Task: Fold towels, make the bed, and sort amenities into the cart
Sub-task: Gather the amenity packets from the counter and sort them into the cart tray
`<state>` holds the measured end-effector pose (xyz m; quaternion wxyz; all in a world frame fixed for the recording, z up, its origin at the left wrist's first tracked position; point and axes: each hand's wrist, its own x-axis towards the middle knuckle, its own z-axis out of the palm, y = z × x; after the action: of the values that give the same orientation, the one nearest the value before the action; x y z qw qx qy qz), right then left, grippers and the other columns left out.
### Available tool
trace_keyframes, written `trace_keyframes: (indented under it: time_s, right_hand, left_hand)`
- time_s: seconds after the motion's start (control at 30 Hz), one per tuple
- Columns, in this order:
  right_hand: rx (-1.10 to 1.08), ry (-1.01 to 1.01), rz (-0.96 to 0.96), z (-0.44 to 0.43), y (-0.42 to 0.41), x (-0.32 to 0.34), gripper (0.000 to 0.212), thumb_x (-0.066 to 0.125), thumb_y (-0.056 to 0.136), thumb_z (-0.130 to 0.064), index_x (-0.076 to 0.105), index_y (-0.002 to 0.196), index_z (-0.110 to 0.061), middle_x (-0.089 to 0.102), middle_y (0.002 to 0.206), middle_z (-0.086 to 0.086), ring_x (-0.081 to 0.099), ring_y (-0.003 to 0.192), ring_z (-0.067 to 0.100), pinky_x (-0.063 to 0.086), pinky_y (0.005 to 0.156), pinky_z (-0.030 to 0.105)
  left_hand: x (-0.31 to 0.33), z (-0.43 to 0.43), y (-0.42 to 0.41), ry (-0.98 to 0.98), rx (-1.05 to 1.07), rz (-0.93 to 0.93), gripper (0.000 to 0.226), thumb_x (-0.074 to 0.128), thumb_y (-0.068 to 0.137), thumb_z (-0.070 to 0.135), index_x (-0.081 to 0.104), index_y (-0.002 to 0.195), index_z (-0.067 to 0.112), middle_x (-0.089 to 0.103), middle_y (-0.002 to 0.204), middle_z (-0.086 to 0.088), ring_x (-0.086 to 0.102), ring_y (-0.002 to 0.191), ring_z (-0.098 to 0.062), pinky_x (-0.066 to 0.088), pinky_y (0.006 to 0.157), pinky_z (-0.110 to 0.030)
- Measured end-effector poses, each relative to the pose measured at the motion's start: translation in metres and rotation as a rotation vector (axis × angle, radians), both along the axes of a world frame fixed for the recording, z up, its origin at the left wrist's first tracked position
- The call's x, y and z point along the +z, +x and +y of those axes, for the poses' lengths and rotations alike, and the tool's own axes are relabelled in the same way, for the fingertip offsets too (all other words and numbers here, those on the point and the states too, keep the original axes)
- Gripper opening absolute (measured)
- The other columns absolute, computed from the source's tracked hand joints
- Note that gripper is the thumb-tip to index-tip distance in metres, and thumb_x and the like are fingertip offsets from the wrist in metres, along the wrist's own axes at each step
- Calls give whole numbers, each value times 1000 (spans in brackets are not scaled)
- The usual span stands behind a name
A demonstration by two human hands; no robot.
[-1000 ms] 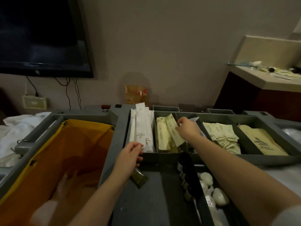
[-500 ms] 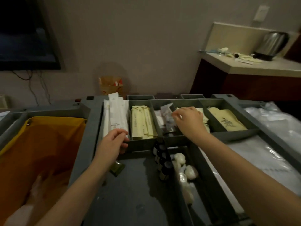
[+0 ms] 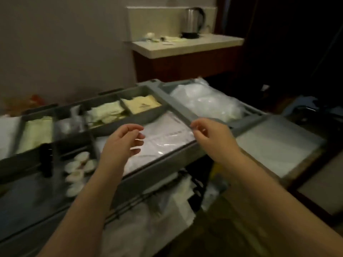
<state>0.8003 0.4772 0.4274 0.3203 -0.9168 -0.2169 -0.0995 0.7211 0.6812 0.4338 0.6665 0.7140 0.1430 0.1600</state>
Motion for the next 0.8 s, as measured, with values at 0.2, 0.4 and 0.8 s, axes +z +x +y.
trace_keyframes:
  time_s: [0.2,0.4,0.8]
  right_hand:
    - [-472,130,191,-221,-52,-64,19,55,94,-22,61,112,-23,63,90,-8,58,81,11,47,72,27]
    - [-832,312,394,-335,-86,-117,16,54,95,-25,58,109,-31,56,86,-18,55,82,2,35,59,11]
    - [-680,368,333,-413,136,-95,20,50,97,-27,56,117,-29,58,90,-18,57,78,-1,50,68,14]
  left_hand:
    - [-29,-221,55,-60,-389,69,25,44,97,7,62,83,19,61,71,1,55,65,-10,44,60,-22]
    - [-60,-369,96,100,-648,136,19,48,96,11,61,87,21,62,79,0,57,72,-10,45,63,-22]
    - [-157,-444,302,303,-653,399,17,48,97,11,60,88,19,58,78,-4,55,77,-19,43,63,-26]
